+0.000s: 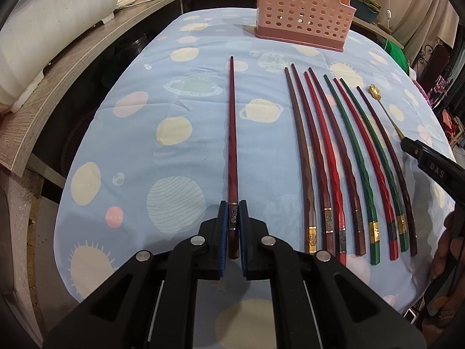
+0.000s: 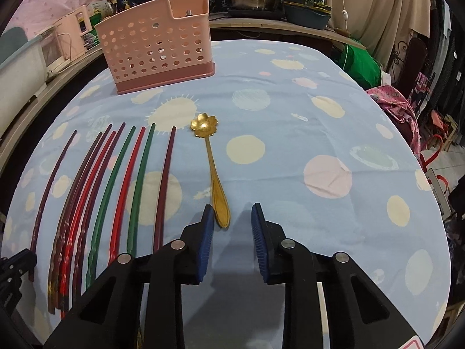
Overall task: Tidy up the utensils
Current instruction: 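Grasp the gold spoon handle with the right tool while the left tool holds the chopstick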
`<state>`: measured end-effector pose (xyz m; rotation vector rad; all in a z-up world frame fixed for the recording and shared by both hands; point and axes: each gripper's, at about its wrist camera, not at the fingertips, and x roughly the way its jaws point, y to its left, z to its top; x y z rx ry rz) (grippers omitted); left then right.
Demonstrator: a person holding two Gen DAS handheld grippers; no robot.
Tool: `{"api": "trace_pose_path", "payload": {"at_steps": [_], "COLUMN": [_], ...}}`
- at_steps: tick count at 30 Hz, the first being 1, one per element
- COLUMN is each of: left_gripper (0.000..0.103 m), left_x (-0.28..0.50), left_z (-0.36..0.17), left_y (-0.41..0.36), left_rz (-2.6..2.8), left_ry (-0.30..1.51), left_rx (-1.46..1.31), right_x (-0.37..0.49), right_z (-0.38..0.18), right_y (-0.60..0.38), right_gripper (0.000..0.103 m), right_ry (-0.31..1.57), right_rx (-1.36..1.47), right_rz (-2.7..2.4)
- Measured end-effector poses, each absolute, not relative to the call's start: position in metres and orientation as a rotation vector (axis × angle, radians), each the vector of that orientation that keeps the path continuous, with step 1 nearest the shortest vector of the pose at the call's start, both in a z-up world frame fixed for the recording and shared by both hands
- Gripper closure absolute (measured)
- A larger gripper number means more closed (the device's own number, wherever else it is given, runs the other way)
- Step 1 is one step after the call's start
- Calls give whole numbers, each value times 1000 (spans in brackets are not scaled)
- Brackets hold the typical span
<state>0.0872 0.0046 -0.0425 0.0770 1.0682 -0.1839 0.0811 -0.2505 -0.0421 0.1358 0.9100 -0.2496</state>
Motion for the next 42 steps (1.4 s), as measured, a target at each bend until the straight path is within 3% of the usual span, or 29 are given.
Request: {"api": "trace_pose_path", "payload": {"at_steps": [4,10,11,13,14,15,20,22,26,31,32,42], "left_gripper": [96,96,96,96,96,96,96,96,96,96,96,96], "left_x": [86,83,83,82,81,81,82,82,82,82,81,72], "left_z": [-42,-41,-41,-41,-41,-41,-41,-42,-41,-41,-40,-7], "left_y": [4,8,9,9,9,9,8,9,8,7,7,8], "left_rz": [-186,-196,-195,-194,-193,-193,-191,-192,-191,-197,-197,-209], "left_ry": [1067,1075,1076,1076,1076,1076,1072,1072,1070,1072,1072,1006], "left_rx": [82,62,61,63,63,63,64,63,67,61,60,42], "right_x": [73,62,61,60,60,62,83,90,89,79,76,48], "right_z": [-41,-40,-39,-35,-32,-29,-32,-40,-42,-40,-38,3], "right_y": [-255,-262,-263,-267,-268,-268,-265,-265,-260,-262,-263,-273], "right_gripper": [101,103,101,87,72,66,66,70,89,96,101,101], "right_ry": [915,913,908,891,874,861,867,894,887,890,888,801], "right_rx": [157,192,206,235,240,236,192,198,143,152,161,218], "right_rz": [-232,-219,-214,-203,-202,-201,-184,-173,-188,-173,-169,-148]}}
